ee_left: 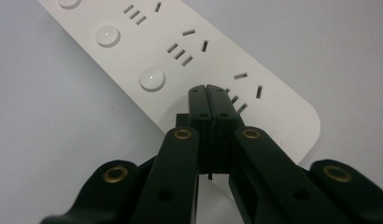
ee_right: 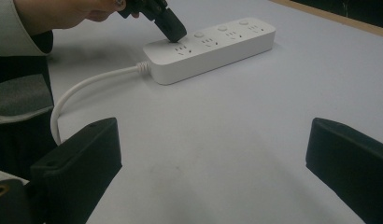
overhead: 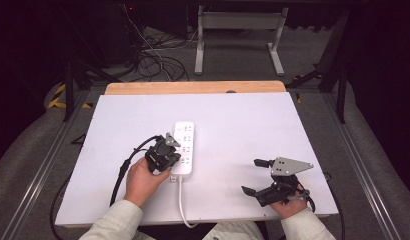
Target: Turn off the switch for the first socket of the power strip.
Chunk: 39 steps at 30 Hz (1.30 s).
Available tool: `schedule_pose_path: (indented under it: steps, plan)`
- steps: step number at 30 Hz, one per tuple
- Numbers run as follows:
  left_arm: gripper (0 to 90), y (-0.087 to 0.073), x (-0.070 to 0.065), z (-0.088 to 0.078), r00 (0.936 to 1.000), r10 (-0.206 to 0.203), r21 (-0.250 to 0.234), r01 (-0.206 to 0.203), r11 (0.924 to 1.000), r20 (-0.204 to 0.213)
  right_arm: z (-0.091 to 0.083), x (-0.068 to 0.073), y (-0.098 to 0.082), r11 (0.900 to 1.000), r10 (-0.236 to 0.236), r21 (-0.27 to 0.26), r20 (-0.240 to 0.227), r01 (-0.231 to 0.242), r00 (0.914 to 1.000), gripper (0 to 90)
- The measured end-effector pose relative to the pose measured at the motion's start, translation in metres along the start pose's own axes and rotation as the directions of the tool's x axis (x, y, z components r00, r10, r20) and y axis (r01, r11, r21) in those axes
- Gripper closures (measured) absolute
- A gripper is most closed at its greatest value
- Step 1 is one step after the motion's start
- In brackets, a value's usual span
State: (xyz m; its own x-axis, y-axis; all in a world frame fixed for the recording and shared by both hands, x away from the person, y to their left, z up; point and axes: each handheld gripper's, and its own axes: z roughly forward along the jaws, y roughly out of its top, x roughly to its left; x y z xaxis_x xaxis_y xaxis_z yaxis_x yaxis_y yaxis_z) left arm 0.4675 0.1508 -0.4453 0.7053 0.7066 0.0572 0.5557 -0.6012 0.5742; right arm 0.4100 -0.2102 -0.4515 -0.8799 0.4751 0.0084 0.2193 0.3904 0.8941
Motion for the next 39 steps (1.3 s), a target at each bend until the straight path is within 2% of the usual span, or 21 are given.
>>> schedule_pose_path:
  steps: [4, 12, 18, 19, 23, 26, 35, 39]
  plan:
    - [90.0, -0.0005, 0.0006, 0.0001, 1.0000, -0.006, -0.004, 0.006, 1.0000, 0.004, 0.0003, 0.0000, 0.0000, 1.000, 0.000, 0.001, -0.003, 0.000, 1.0000, 3.6]
    - [90.0, -0.0012, -0.0010, 0.0003, 0.9999, 0.014, -0.005, -0.014, 0.9999, -0.004, 0.0005, 0.0005, 0.0000, 1.000, -0.003, 0.001, -0.003, 0.003, 1.0000, 3.6]
    - [90.0, -0.0023, 0.0022, 0.0002, 0.9999, -0.003, -0.012, 0.003, 0.9999, 0.016, 0.0008, 0.0006, -0.0002, 1.000, -0.002, 0.004, -0.004, 0.002, 1.0000, 3.6]
    - [90.0, -0.0022, -0.0002, 0.0007, 0.9993, 0.003, -0.009, -0.003, 1.0000, -0.037, 0.0010, 0.0008, -0.0002, 1.000, -0.003, 0.004, -0.004, 0.003, 1.0000, 3.6]
    - [90.0, -0.0029, -0.0015, 0.0007, 0.9989, 0.015, -0.010, -0.016, 0.9998, -0.043, 0.0010, 0.0010, -0.0002, 1.000, -0.004, 0.003, -0.005, 0.004, 1.0000, 3.6]
    - [90.0, -0.0037, 0.0005, 0.0007, 0.9996, 0.004, -0.016, -0.005, 0.9999, -0.026, 0.0010, 0.0009, -0.0003, 1.000, -0.003, 0.003, -0.006, 0.003, 1.0000, 3.6]
    - [90.0, -0.0044, -0.0019, 0.0002, 0.9991, 0.014, -0.013, -0.015, 0.9998, -0.040, 0.0018, 0.0008, -0.0006, 1.000, -0.002, 0.008, -0.006, 0.002, 1.0000, 3.6]
    - [90.0, -0.0057, -0.0010, -0.0010, 0.9996, 0.005, -0.012, -0.006, 0.9999, -0.029, 0.0022, 0.0011, -0.0006, 1.000, -0.002, 0.009, -0.007, 0.002, 1.0000, 3.6]
